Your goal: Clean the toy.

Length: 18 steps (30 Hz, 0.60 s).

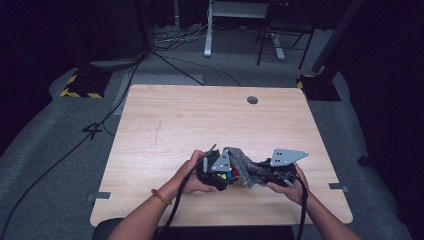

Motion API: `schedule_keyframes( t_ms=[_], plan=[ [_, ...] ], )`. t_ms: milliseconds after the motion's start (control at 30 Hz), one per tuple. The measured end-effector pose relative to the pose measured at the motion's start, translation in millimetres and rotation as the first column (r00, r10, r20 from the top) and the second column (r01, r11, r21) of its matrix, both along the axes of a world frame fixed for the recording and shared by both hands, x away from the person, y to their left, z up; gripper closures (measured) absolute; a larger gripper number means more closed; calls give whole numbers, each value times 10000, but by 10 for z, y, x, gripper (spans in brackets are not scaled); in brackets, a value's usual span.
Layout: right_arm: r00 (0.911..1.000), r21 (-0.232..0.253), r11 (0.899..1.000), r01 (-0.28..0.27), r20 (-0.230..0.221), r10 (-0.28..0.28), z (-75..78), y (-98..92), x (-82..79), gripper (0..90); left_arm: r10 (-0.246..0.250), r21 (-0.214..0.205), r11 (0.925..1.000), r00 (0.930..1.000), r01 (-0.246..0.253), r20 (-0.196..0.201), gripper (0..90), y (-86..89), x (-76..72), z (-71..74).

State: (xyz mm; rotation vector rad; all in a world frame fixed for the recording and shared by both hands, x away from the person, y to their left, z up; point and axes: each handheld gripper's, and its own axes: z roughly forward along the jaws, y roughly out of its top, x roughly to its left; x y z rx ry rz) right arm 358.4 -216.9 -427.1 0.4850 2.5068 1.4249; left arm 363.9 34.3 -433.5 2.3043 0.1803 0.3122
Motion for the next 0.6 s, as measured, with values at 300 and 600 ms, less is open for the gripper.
schedule_keyframes(
  t_ms=[300, 600],
  plan=[
    [9997, -424, 9991, 95, -224, -105, -70, -19, 41, 781, 200, -266, 9995, 9997, -196, 140, 335, 111, 18, 74],
    [9991, 155, 9990, -414, 67, 413, 50, 53, -65, 781, 7, 272, 9996, 9999, -11, 160, 335, 6, -19, 9]
  ],
)
